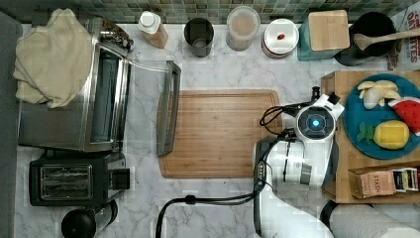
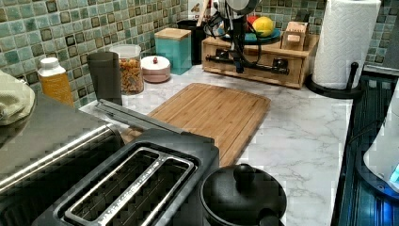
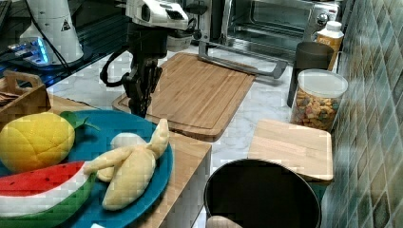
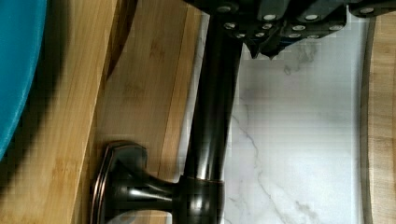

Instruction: Close the drawer.

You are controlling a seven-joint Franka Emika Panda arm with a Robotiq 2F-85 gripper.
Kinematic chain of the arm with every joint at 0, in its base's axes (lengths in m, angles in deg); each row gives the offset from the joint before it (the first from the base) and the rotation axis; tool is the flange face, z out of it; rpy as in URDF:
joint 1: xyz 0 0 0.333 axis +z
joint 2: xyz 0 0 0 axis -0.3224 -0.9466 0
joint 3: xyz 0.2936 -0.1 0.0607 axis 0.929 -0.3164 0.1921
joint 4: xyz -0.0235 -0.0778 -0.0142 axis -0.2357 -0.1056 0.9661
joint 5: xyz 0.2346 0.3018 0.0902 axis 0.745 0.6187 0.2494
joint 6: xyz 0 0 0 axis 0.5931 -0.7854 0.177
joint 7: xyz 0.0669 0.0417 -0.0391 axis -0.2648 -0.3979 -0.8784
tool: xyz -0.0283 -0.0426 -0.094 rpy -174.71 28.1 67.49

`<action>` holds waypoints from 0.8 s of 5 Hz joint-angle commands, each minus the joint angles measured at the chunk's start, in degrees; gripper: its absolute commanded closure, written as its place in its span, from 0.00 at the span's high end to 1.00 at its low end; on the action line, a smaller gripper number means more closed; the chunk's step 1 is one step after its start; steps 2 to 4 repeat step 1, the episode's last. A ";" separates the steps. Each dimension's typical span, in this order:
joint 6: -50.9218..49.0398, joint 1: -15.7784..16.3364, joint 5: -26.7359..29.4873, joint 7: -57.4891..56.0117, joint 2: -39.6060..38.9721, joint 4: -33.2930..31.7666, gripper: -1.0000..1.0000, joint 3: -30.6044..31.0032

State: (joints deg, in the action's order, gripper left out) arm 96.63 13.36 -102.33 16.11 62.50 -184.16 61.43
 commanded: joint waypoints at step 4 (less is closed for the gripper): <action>1.95 -10.89 -0.94 -5.52 -1.87 8.63 0.00 -9.55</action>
